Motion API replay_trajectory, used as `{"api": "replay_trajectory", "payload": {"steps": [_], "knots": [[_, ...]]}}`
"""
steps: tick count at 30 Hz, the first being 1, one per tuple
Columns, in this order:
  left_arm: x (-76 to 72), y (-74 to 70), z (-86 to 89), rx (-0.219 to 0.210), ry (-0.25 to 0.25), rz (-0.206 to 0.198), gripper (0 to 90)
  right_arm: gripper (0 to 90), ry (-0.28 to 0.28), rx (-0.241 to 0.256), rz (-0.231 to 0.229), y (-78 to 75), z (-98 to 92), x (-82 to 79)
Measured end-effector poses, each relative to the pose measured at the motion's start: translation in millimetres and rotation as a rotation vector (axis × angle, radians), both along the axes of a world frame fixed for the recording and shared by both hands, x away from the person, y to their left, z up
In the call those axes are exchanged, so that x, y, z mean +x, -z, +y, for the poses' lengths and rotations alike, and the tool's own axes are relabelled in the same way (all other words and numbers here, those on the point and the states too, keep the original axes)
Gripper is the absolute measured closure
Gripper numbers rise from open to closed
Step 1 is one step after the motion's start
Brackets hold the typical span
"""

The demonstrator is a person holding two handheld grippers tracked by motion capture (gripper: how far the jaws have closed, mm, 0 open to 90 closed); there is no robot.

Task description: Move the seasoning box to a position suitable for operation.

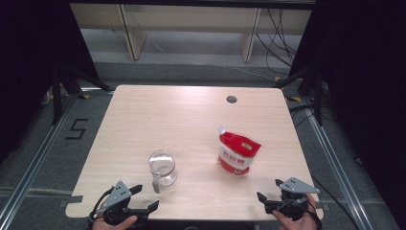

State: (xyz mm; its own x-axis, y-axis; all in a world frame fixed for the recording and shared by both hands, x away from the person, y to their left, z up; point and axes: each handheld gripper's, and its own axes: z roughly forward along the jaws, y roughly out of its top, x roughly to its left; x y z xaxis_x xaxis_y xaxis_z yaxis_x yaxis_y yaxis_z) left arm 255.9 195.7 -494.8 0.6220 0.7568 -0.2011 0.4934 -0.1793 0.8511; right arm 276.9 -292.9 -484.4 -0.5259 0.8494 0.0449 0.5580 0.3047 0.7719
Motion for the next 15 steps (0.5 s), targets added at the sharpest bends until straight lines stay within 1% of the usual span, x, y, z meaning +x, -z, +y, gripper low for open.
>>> {"api": "replay_trajectory", "payload": {"steps": [1, 2, 3, 4, 6, 7, 8, 9, 10, 11, 12, 13, 15], "knots": [[0.2, -0.2, 0.2, 0.003, -0.001, 0.0, 15.6, 17.1, 0.023, 0.015, 0.025, -0.6, 1.5, -2.2], [0.3, -0.3, 0.1, 0.003, -0.002, 0.0, 15.8, 17.1, 0.001, 0.006, -0.005, 0.6, -0.4, 0.7], [0.4, -0.4, 0.1, 0.003, -0.002, -0.003, 16.1, 17.3, -0.01, 0.0, -0.013, 0.8, -1.2, 1.5], [-0.5, -1.7, 1.3, 0.023, 0.0, -0.008, 16.9, 17.5, -0.008, 0.006, -0.014, 0.4, -1.4, 1.1], [-0.6, -1.9, 1.4, 0.023, -0.003, -0.012, 17.7, 17.5, -0.006, 0.003, -0.02, 0.0, -1.4, 1.0], [0.4, -1.6, 1.0, 0.011, 0.006, -0.025, 18.9, 17.5, -0.002, 0.001, -0.021, -0.6, -1.6, 0.6], [1.2, -2.1, 1.8, 0.021, 0.014, -0.031, 19.7, 17.5, -0.002, 0.0, -0.021, -0.6, -1.7, 0.5], [0.8, -2.0, 0.4, 0.011, 0.005, -0.026, 21.4, 17.4, -0.001, -0.003, -0.023, -0.6, -1.7, 0.6], [0.4, -2.3, -0.4, 0.014, -0.002, -0.017, 21.4, 17.4, -0.001, -0.003, -0.023, -0.6, -1.7, 0.6], [0.5, -1.7, -3.2, -0.002, -0.008, -0.019, 22.5, 17.4, 0.001, -0.004, -0.026, -0.9, -2.0, 0.7], [1.7, -2.2, -2.9, 0.024, 0.007, -0.024, 23.4, 17.4, 0.01, 0.009, -0.025, -1.2, -1.9, 0.3], [2.4, -2.4, -4.9, 0.035, 0.012, -0.035, 24.9, 17.2, 0.016, 0.003, -0.034, -0.8, -2.9, 0.6], [2.8, -2.7, -7.0, 0.035, 0.008, -0.037, 25.0, 17.2, 0.018, 0.004, -0.033, -0.8, -3.1, 0.7]]}}
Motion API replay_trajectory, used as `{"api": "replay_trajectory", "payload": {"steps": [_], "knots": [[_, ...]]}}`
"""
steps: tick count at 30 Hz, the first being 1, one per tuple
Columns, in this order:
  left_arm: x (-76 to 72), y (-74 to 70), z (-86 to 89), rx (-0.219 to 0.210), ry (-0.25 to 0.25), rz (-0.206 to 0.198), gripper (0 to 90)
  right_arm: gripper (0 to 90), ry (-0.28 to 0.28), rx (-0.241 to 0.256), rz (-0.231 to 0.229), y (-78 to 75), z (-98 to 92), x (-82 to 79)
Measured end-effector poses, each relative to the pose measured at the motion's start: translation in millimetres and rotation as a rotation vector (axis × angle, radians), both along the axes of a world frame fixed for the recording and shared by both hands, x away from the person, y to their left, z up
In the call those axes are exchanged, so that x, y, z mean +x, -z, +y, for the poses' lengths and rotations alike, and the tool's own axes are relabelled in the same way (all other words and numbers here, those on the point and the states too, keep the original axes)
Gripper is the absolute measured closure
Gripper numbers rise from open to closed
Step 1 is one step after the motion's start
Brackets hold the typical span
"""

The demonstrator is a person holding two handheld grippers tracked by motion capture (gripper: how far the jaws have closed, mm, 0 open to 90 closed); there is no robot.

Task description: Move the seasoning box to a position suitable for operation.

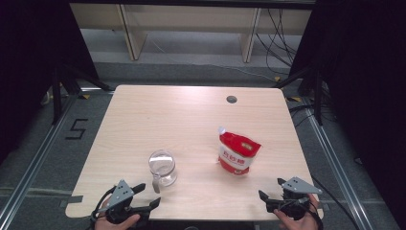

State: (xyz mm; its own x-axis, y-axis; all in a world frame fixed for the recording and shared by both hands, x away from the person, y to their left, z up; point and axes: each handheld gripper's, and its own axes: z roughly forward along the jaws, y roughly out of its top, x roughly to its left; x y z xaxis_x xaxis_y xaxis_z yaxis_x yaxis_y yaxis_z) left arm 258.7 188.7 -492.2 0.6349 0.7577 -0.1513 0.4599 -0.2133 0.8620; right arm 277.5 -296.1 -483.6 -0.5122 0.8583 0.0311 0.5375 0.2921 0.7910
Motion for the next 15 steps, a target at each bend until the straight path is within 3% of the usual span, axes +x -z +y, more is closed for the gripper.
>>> {"api": "replay_trajectory", "payload": {"steps": [1, 8, 13, 14, 15], "knots": [[0.5, -0.9, -0.5, 0.023, 0.002, -0.007, 25.3, 17.2, 0.001, 0.008, 0.002, -0.4, -0.2, -0.3], [9.1, -1.0, -15.9, 0.07, -0.005, -0.046, 36.6, 17.3, 0.001, -0.001, -0.006, 0.0, 0.9, -0.1], [10.6, -3.1, -19.6, 0.106, -0.04, -0.099, 52.9, 17.3, -0.006, 0.007, -0.002, -0.6, 1.0, -0.3], [10.7, -3.1, -19.8, 0.119, -0.04, -0.107, 60.3, 17.3, -0.004, 0.007, -0.007, -0.7, 1.2, -0.5], [11.2, -3.1, -19.8, 0.134, -0.042, -0.114, 60.3, 17.3, -0.004, 0.007, -0.007, -0.7, 1.2, -0.5]]}}
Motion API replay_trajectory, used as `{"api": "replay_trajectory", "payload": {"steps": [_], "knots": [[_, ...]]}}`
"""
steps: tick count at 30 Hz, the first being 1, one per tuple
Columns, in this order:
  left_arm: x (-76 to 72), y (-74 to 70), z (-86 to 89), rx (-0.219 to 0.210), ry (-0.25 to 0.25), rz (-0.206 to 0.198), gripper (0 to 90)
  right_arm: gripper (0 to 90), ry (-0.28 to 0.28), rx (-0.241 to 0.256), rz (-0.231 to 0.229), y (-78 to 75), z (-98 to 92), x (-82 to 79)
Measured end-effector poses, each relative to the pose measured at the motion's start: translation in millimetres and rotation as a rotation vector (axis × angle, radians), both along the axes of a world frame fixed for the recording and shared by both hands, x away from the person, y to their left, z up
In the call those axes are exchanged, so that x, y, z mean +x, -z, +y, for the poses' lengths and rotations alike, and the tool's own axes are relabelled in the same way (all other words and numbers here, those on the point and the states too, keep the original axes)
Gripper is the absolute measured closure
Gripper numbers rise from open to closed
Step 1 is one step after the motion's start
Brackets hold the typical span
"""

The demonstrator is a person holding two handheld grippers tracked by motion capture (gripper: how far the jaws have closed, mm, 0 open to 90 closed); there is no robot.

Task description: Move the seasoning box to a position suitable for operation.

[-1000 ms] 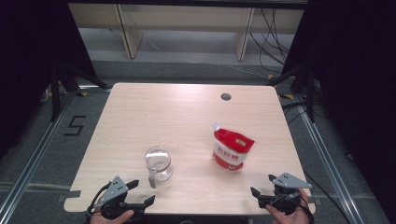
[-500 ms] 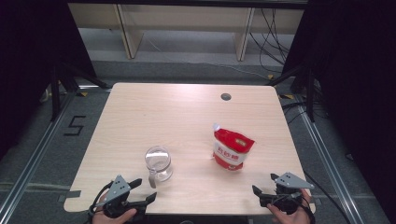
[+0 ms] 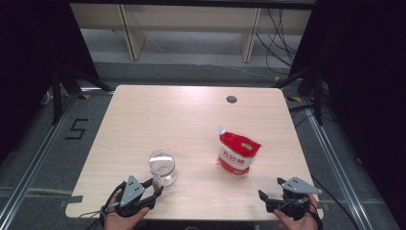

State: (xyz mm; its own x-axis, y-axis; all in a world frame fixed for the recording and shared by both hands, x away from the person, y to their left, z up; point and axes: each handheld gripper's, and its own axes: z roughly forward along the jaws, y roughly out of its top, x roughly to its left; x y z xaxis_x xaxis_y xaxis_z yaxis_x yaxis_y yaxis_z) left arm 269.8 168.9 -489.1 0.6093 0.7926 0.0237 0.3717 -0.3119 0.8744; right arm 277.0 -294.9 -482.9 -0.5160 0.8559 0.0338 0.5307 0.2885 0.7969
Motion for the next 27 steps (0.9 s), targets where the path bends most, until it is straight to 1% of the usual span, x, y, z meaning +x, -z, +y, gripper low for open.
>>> {"api": "replay_trajectory", "payload": {"steps": [1, 2, 3, 5, 6, 7, 8, 9, 10, 11, 12, 13, 14, 15, 16, 17, 18, 19, 20, 23, 24, 25, 26, 27], "knots": [[0.6, -0.5, 1.1, 0.012, -0.008, -0.015, 62.1, 17.3, -0.003, 0.001, -0.001, 0.1, 0.1, 0.0], [1.1, -1.1, 2.1, 0.008, -0.001, -0.014, 66.3, 17.3, -0.011, -0.005, -0.004, 0.3, -0.2, 0.6], [0.3, -2.4, 3.8, -0.001, -0.011, -0.016, 69.3, 17.4, -0.007, 0.0, 0.002, 0.6, 0.6, 0.3], [0.7, -2.9, 6.5, 0.002, -0.007, -0.022, 69.3, 17.6, -0.013, -0.004, -0.005, 0.3, 0.7, 0.2], [0.1, -3.4, 8.1, 0.008, -0.018, -0.019, 69.3, 17.6, -0.013, -0.004, -0.005, 0.3, 0.7, 0.2], [0.8, -3.1, 11.6, 0.008, -0.024, -0.027, 69.4, 17.6, -0.016, -0.006, -0.009, 0.4, 0.9, 0.4], [1.4, -3.3, 15.3, 0.018, -0.032, -0.033, 69.5, 17.6, -0.014, -0.01, 0.001, -0.5, 0.8, -0.1], [3.2, -3.3, 22.8, 0.021, -0.048, -0.028, 70.2, 17.6, -0.013, -0.012, 0.001, -0.1, 0.9, 0.0], [3.2, -3.3, 22.8, 0.021, -0.048, -0.028, 70.4, 17.6, -0.013, -0.012, 0.001, -0.1, 0.9, 0.0], [4.8, -3.3, 26.8, 0.029, -0.063, -0.029, 70.4, 17.6, -0.011, -0.01, 0.004, 0.0, 0.8, -0.1], [7.4, -2.8, 30.2, 0.024, -0.07, -0.024, 70.7, 17.6, 0.008, 0.009, 0.016, 0.2, 3.1, -1.9], [9.6, -2.1, 32.0, 0.015, -0.085, -0.023, 70.9, 17.7, -0.007, -0.013, -0.008, 0.3, 1.3, -0.2], [12.3, -2.0, 34.6, 0.026, -0.092, -0.019, 71.0, 17.7, -0.007, -0.009, -0.006, 0.3, 1.5, -0.4], [14.2, -1.3, 34.8, 0.022, -0.098, -0.025, 71.0, 17.8, 0.007, 0.016, 0.018, -0.1, 3.7, -2.0], [16.4, -1.4, 35.6, 0.029, -0.107, -0.021, 70.9, 17.8, -0.022, -0.002, 0.003, -0.3, 1.0, 0.3], [18.6, -0.3, 35.6, 0.025, -0.109, -0.017, 70.6, 18.0, -0.023, -0.002, 0.004, -0.3, 1.5, 0.1], [19.3, -0.2, 35.9, 0.04, -0.11, -0.019, 71.0, 18.2, -0.019, -0.01, 0.001, -0.1, 2.0, -0.1], [21.6, 0.9, 35.9, 0.04, -0.101, -0.022, 72.0, 18.3, -0.02, -0.011, 0.0, -0.4, 2.4, -0.1], [22.2, 0.8, 36.3, 0.041, -0.101, -0.015, 72.0, 18.3, -0.02, -0.011, 0.0, -0.4, 2.4, -0.1], [26.9, 0.7, 40.2, 0.025, -0.09, -0.004, 73.0, 18.5, -0.022, -0.01, -0.001, -0.3, 2.2, 0.1], [27.7, 1.0, 40.6, 0.023, -0.087, -0.008, 73.2, 18.6, -0.029, -0.006, -0.006, 0.4, 2.2, 0.8], [30.6, 1.0, 42.7, 0.022, -0.068, -0.013, 73.4, 18.7, -0.029, -0.005, -0.006, 0.4, 2.1, 0.8], [30.6, 1.0, 42.7, 0.022, -0.068, -0.013, 73.5, 18.7, -0.029, -0.005, -0.006, 0.4, 2.1, 0.8], [32.6, 1.6, 43.7, 0.019, -0.046, -0.021, 73.5, 18.7, -0.024, -0.01, -0.002, -0.3, 1.9, 0.2]]}}
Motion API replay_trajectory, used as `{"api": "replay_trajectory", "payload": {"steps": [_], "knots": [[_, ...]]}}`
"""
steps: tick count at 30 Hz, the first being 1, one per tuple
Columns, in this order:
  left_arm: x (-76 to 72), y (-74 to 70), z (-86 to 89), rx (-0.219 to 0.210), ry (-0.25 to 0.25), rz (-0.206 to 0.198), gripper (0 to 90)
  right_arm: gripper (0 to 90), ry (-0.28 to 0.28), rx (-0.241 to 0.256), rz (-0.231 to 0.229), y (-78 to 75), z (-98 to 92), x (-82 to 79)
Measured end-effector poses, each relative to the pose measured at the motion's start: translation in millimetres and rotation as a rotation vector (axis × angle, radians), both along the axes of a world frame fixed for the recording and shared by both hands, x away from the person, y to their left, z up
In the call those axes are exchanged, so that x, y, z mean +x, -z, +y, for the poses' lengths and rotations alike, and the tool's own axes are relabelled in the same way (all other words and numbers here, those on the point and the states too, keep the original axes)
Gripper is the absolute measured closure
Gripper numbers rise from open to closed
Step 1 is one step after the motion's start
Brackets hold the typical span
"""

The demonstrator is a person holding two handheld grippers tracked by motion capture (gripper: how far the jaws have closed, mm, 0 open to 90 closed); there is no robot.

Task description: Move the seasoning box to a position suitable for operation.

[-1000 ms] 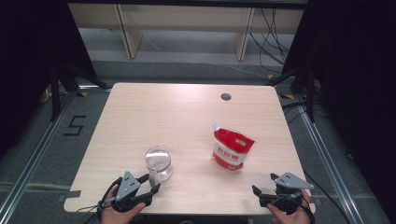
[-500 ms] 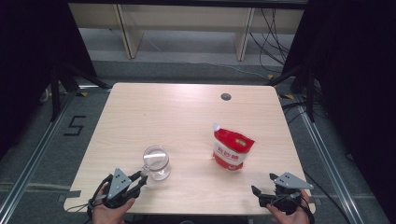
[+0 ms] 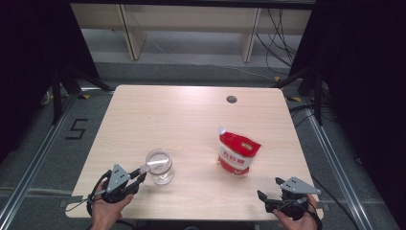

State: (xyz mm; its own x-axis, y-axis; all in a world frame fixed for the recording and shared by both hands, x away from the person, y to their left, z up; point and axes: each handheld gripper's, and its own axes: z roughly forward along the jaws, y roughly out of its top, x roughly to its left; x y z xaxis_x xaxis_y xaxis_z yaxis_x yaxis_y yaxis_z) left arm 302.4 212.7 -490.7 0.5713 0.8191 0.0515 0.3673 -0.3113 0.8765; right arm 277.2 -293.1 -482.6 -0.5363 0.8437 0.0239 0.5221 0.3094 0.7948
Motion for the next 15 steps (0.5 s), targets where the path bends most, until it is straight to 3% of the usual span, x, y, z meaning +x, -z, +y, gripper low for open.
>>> {"api": "replay_trajectory", "payload": {"steps": [5, 9, 10, 15], "knots": [[3.6, 0.9, -3.3, -0.01, 0.062, -0.001, 73.6, 19.0, -0.008, -0.003, -0.004, 0.1, -0.3, 0.8], [2.6, 1.3, -15.3, -0.022, 0.135, 0.002, 73.7, 19.1, 0.002, 0.009, -0.009, -0.1, 0.1, 0.6], [1.9, 1.0, -21.3, -0.009, 0.169, -0.01, 73.7, 19.1, -0.001, 0.001, -0.005, -0.5, 0.0, -0.1], [0.9, 1.5, -33.2, -0.026, 0.199, -0.001, 73.8, 19.3, -0.005, -0.003, -0.006, -0.2, -0.2, 0.6]]}}
